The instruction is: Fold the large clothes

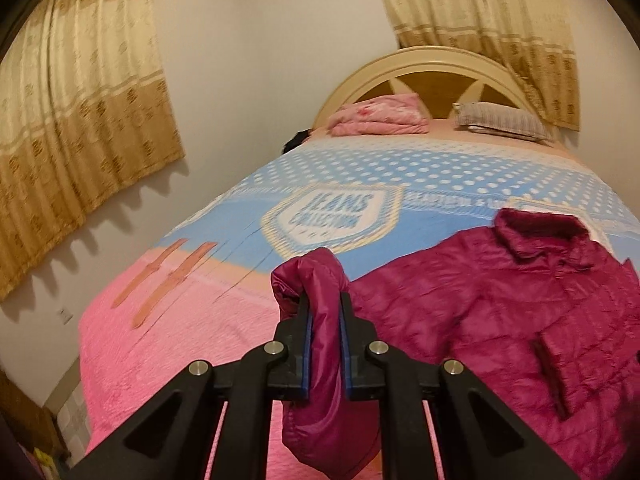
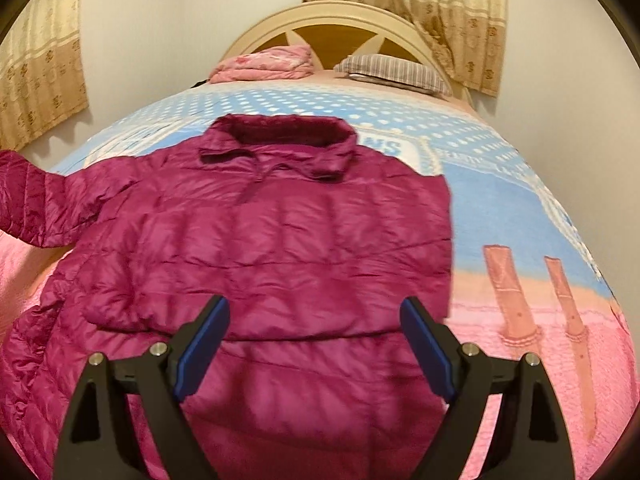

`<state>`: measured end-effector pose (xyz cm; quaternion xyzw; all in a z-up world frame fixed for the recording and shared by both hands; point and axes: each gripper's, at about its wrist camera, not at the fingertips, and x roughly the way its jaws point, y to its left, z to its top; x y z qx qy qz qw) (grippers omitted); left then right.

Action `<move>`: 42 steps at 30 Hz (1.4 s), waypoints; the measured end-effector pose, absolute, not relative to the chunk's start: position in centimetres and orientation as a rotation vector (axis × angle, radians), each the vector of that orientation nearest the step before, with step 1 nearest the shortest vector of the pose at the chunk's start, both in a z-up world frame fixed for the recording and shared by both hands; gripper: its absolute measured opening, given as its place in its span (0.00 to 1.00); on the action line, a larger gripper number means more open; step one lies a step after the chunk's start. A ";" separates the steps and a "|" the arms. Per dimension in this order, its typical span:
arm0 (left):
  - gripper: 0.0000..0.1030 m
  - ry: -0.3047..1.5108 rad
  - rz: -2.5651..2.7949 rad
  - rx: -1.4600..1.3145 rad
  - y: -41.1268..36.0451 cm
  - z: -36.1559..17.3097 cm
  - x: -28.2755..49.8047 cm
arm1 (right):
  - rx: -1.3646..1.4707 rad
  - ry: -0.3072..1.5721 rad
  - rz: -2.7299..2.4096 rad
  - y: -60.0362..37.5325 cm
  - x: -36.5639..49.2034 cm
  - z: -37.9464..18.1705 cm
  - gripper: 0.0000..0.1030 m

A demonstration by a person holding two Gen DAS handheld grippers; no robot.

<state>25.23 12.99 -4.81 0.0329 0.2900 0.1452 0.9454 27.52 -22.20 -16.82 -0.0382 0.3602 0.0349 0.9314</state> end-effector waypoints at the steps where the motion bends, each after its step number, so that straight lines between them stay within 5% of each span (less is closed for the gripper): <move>1: 0.10 0.589 0.286 0.072 12.4 -4.7 25.4 | -0.076 0.739 0.064 -22.7 27.5 -16.9 0.86; 15: 0.10 0.545 0.083 0.153 -0.7 -2.8 27.9 | -0.014 0.767 0.005 -27.7 26.7 -18.8 0.86; 26: 0.14 0.663 -0.080 0.236 -13.7 -9.9 29.9 | 0.034 0.768 -0.020 -30.5 25.9 -19.7 0.86; 29: 0.31 0.692 -0.121 0.250 -15.8 -11.4 30.0 | 0.066 0.778 -0.021 -31.1 25.8 -20.2 0.86; 31: 0.59 0.676 -0.137 0.256 -16.4 -11.6 29.4 | 0.083 0.787 -0.015 -31.3 25.8 -20.5 0.86; 34: 0.83 0.592 -0.134 0.269 -16.2 -10.7 28.0 | 0.097 0.801 -0.003 -31.6 26.0 -20.7 0.86; 42: 0.85 0.629 0.047 0.203 -5.8 -10.7 30.2 | 0.085 0.799 0.020 -30.7 25.3 -18.6 0.86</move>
